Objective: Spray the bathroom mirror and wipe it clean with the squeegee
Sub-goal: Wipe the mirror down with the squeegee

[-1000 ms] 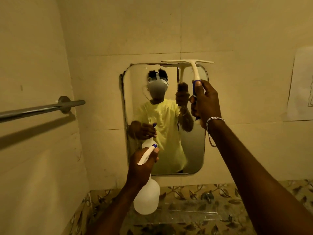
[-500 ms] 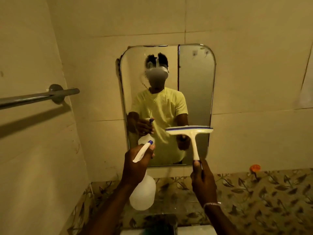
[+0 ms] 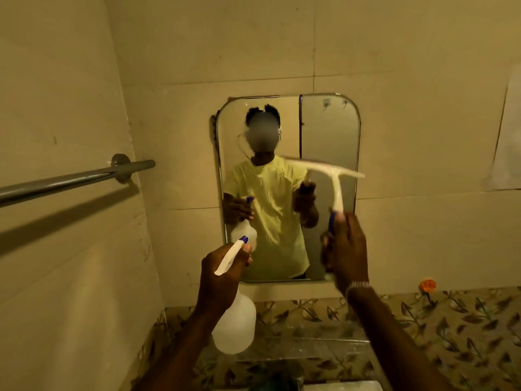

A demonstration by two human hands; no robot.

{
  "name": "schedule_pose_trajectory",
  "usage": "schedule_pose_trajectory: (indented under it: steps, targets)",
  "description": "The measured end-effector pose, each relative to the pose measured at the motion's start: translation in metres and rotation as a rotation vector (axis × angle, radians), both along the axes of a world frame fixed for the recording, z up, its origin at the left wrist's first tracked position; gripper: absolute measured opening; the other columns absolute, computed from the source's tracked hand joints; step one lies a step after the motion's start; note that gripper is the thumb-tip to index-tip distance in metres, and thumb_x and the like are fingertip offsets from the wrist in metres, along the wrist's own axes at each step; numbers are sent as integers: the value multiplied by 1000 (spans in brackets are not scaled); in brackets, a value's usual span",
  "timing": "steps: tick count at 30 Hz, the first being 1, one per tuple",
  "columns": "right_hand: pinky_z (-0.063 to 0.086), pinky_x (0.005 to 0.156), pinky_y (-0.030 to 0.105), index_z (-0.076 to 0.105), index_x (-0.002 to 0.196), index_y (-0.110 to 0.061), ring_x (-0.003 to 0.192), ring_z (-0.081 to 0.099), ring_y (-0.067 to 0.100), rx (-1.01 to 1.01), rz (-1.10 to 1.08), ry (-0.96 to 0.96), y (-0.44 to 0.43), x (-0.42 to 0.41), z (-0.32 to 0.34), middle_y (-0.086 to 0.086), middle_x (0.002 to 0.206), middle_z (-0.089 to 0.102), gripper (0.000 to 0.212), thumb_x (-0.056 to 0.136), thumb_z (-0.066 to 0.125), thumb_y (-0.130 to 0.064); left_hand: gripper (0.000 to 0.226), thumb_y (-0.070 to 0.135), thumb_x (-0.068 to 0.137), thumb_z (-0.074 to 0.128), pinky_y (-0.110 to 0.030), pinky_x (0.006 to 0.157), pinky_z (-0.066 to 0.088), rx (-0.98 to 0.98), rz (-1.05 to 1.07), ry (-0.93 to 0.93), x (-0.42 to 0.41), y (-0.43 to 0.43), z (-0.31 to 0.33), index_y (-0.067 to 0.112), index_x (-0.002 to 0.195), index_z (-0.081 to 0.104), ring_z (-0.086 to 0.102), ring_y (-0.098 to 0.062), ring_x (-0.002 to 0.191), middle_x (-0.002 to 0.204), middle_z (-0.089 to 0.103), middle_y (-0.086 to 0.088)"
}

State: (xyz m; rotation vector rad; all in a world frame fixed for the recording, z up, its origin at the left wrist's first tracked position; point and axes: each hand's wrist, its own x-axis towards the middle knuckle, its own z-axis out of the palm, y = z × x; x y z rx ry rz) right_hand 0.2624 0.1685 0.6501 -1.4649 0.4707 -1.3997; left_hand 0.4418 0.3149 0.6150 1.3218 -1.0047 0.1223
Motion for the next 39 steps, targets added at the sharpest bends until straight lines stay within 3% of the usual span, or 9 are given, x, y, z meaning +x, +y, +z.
schedule_pose_trajectory:
  steps: [6, 11, 14, 21, 27, 30, 32, 34, 39]
  targets:
    - [40, 40, 22, 60, 107, -23, 42, 50, 7, 12, -8, -252, -15, 56, 136, -9, 59, 59, 26, 110, 40, -40, 26, 32, 91, 62, -25, 75, 60, -41, -20, -24, 14, 16, 4, 11, 94, 78, 74, -18, 79, 78, 77, -3]
    - [49, 48, 29, 56, 127, -15, 63, 62, 21, -90, 16, -151, 9, 112, 146, 13, 92, 67, 36, 109, 41, -43, 16, 32, 89, 63, -23, 76, 60, -62, -10, -27, 24, 19, 2, 25, 92, 76, 74, -15, 79, 77, 77, 0]
    - [56, 60, 36, 57, 129, -17, 72, 63, 24, -128, -73, -71, 17, 126, 93, 15, 95, 68, 33, 111, 40, -39, 19, 34, 93, 63, -24, 76, 61, -33, 34, -68, 32, 15, -7, 21, 90, 77, 74, -12, 78, 76, 77, 3]
    - [47, 53, 42, 62, 108, -32, 58, 56, 18, 6, -126, 199, 26, 91, -134, 2, 69, 59, 36, 100, 38, -58, 26, 28, 93, 62, -42, 75, 62, 0, 57, -91, 42, 6, -18, 8, 88, 78, 74, -19, 76, 75, 76, 0]
    - [56, 88, 44, 74, 120, -9, 102, 70, 33, 197, -192, 404, 53, 52, -237, 15, 111, 77, 32, 108, 52, -29, 34, 37, 97, 62, -40, 74, 61, 31, 63, -131, 40, 3, -16, 7, 88, 77, 73, -14, 76, 75, 76, 1]
    - [54, 78, 41, 76, 114, -15, 88, 68, 25, 193, -206, 265, 68, 42, -197, 8, 98, 75, 54, 98, 47, -58, 29, 32, 98, 62, -38, 75, 62, -5, 61, -144, 39, 5, -18, 9, 90, 78, 74, -15, 77, 76, 76, 3]
    - [47, 55, 35, 69, 102, -18, 60, 59, 21, 230, -47, 202, 64, 37, -151, 9, 73, 63, 56, 98, 46, -68, 31, 34, 97, 63, -38, 75, 63, -10, 67, -130, 39, 7, -15, 7, 92, 78, 75, -15, 78, 77, 77, 1]
    - [41, 39, 28, 62, 100, -23, 46, 48, 12, 162, 62, 116, 50, 38, -87, -1, 62, 56, 43, 98, 40, -60, 32, 34, 95, 63, -38, 75, 63, -15, 64, -130, 41, 11, -12, 6, 92, 77, 74, -14, 77, 78, 76, 0]
    - [42, 40, 20, 58, 107, -26, 46, 50, 1, -18, -21, -176, 14, 75, 82, -16, 61, 61, 26, 112, 36, -41, 31, 39, 95, 61, -39, 74, 62, -56, 72, -124, 52, 24, 0, 14, 87, 76, 73, -18, 76, 75, 75, 2]
